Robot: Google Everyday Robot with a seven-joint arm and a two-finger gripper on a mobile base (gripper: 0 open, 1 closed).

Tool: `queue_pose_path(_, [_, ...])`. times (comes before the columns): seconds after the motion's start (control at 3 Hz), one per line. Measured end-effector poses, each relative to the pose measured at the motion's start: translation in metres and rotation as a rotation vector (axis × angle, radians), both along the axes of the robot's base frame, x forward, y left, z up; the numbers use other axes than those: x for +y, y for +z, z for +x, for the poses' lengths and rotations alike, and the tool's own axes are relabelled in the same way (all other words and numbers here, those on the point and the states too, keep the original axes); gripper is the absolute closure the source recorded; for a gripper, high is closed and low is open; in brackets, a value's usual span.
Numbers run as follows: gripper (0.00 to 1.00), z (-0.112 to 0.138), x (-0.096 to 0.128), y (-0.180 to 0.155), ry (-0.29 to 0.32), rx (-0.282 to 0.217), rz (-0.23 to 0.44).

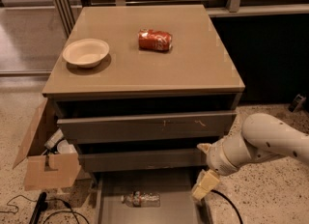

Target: Pick water bottle from bottom drawer and place on counter

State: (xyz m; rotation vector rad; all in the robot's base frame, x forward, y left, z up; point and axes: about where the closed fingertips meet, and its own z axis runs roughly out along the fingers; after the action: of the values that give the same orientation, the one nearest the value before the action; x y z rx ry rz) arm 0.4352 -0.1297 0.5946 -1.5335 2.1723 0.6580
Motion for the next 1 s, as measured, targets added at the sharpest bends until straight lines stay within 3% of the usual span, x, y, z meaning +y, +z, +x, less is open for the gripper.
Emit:
queue_pose_path(0.33, [0.0,0.018,0.018,-0.032,0.023,0.013,0.063])
queue_pose_path(1.0, [0.0,0.019,0.033,-0.062,-0.003,0.03,0.097])
